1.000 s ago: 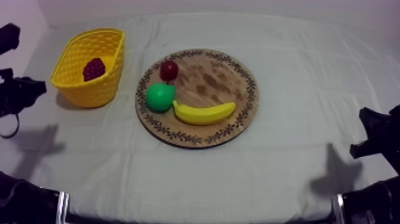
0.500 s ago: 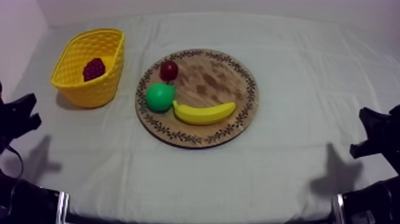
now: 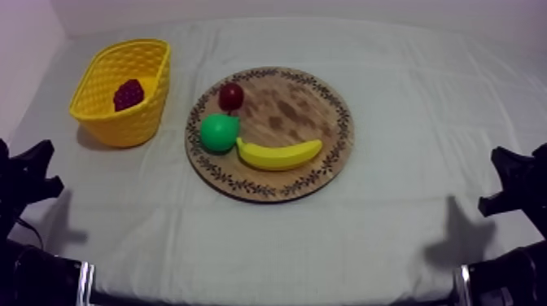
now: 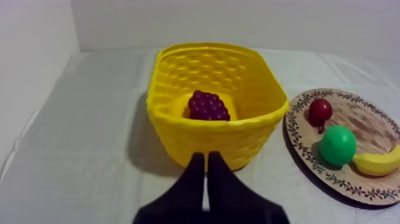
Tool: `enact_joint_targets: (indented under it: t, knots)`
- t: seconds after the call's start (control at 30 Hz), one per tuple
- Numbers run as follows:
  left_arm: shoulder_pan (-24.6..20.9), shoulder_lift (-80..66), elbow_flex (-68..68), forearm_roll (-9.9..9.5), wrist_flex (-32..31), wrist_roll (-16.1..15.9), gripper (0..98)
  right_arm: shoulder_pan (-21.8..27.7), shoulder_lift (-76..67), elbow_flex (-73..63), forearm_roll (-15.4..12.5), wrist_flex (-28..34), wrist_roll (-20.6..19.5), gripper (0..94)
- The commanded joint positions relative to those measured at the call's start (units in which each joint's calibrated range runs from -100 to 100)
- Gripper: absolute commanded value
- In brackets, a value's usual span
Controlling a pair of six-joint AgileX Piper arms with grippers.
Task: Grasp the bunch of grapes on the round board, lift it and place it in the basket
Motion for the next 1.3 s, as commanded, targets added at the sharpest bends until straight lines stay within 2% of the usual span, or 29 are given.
enact_joint_targets:
  t: [0.0, 0.1, 0.67, 1.27]
  knots:
    - [0.01, -0.02, 0.01, 0.26, 0.07, -0.37, 0.0, 0.01, 0.00, -0.01, 0.00, -0.03, 0.00, 0.5]
    - [0.04, -0.05, 0.03, 0.52, 0.25, -0.18, 0.0, 0.01, 0.00, -0.01, 0.00, -0.03, 0.00, 0.5]
    - [0.05, -0.07, 0.05, 0.66, 0.34, 5.87, 0.0, 0.01, 0.00, -0.01, 0.00, -0.03, 0.00, 0.5]
    - [-0.02, -0.07, 0.05, 0.66, 0.34, 6.42, 0.1, 0.01, 0.00, -0.01, 0.00, -0.03, 0.00, 0.5]
